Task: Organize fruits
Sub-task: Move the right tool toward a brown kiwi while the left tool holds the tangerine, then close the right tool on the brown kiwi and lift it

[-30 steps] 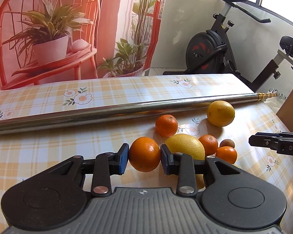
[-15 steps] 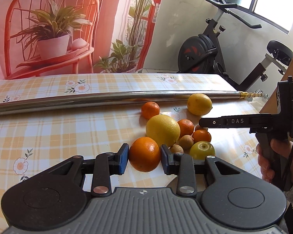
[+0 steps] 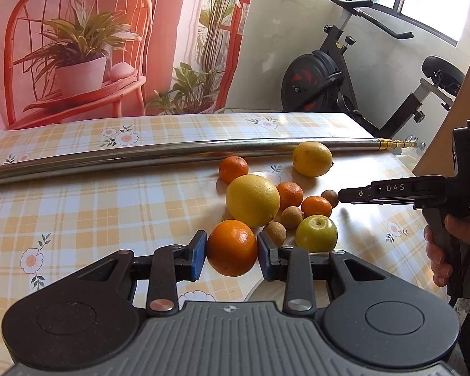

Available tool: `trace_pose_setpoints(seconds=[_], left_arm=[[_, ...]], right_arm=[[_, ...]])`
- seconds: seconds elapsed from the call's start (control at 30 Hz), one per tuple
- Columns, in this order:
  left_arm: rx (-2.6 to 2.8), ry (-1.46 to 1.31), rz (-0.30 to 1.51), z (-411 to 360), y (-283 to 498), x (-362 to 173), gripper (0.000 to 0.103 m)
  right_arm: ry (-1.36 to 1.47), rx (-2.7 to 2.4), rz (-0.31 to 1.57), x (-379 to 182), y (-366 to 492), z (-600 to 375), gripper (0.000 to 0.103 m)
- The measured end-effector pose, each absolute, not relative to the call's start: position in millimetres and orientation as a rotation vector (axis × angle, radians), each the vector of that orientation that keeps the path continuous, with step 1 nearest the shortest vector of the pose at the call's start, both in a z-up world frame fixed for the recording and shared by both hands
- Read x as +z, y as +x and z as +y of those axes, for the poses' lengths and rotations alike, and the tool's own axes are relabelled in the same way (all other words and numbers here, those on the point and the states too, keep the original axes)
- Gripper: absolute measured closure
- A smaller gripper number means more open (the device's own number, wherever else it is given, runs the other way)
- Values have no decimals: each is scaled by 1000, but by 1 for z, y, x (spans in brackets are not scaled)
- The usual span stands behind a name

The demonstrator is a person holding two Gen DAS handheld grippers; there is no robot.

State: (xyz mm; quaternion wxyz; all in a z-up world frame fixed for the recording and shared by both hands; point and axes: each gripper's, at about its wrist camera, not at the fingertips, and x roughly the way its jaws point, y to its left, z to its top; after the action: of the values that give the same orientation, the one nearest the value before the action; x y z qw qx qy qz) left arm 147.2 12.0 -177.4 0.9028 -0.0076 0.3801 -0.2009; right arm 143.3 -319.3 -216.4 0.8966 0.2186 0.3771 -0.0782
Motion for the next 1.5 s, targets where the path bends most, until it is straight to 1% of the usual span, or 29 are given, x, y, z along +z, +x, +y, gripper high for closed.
trace_pose_setpoints(seconds=[0.33,0.87,1.2,1.5], left_arm=[[-411,-20,792,13,145,-179,66],[-426,-22,794,9,143,-182,66],[-413,-34,787,10,144,-182,66],[-405,-37,797,11,145,-184,66]], right_arm=[[451,-155,724,-210,148,-317,74],[500,-124,782,-226,179,-308,74],[470,-75,719,-223,188,-300,74],[483,-52,717,-227,207,-297,75]])
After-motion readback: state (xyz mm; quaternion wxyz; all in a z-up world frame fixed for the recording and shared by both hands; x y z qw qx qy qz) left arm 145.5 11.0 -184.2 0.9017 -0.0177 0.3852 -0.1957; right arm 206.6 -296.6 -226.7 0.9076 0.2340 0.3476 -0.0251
